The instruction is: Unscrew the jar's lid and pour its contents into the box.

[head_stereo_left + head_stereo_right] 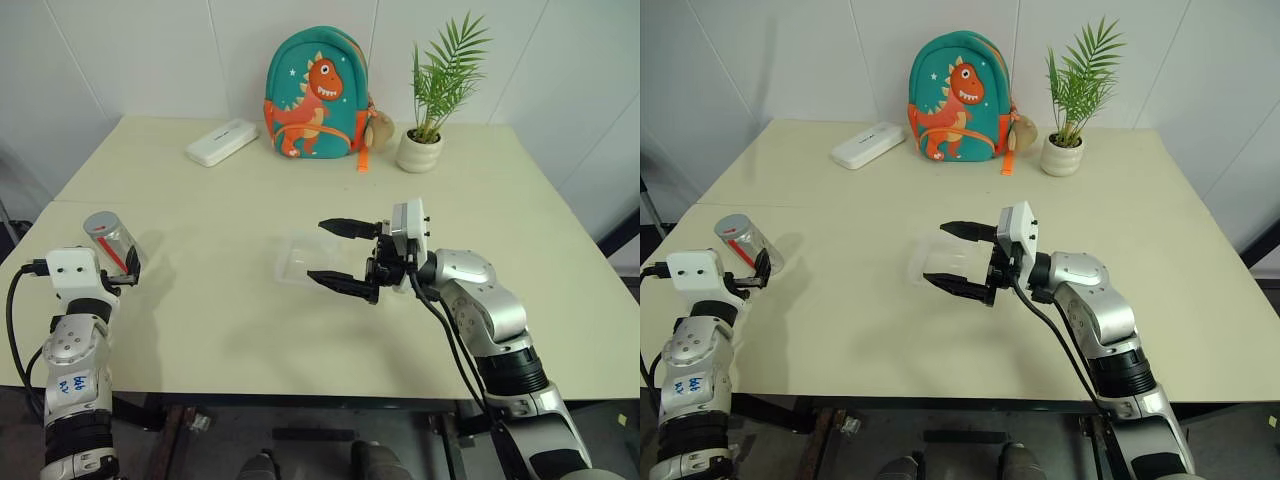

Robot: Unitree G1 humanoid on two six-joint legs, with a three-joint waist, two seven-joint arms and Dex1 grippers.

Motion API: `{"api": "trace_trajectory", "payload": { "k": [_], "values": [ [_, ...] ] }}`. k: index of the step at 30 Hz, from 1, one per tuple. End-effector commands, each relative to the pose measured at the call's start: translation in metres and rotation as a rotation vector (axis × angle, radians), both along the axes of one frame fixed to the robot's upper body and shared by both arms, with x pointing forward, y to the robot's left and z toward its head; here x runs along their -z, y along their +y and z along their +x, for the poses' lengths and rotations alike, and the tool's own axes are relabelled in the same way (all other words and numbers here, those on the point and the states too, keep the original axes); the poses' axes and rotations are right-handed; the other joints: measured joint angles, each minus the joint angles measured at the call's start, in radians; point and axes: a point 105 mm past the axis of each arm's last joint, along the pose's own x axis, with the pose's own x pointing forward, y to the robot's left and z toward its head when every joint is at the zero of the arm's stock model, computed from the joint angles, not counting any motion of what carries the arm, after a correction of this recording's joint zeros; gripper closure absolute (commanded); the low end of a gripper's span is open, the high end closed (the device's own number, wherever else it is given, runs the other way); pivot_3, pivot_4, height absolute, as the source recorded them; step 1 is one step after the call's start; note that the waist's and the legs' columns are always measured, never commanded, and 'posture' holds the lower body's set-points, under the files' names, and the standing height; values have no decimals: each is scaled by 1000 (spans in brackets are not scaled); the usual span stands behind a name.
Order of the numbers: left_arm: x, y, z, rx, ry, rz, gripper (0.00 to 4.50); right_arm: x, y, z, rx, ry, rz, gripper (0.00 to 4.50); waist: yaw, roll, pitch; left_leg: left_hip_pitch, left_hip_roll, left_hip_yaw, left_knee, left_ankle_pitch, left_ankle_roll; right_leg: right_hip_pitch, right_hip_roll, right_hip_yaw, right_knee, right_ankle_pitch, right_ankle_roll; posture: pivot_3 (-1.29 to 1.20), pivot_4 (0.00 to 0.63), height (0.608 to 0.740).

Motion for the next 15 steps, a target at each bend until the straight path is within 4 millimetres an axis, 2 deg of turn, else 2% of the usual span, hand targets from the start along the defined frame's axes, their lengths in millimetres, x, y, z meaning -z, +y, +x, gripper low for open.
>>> {"api": "trace_trajectory", "payload": {
  "k": [1, 6, 15],
  "values": [
    [-16, 6, 9, -14, -22, 74, 55, -12, -5, -7, 9, -46, 28, 0, 0, 0, 0, 0, 0, 0, 0, 0, 0, 0, 0, 0, 0, 0, 0, 0, 150, 740],
    [-21, 4, 26, -21, -13, 93, 55, -10, -4, -8, 20, -37, 40, 0, -1, 0, 0, 0, 0, 0, 0, 0, 0, 0, 0, 0, -1, 0, 0, 0, 150, 740],
    [-17, 4, 41, -35, -6, 63, 55, -11, -3, -8, 36, -39, 53, 0, -1, 0, 0, -1, 0, 0, 0, 0, 0, 0, 0, 0, -1, 0, 1, 0, 150, 740]
  ]
}}
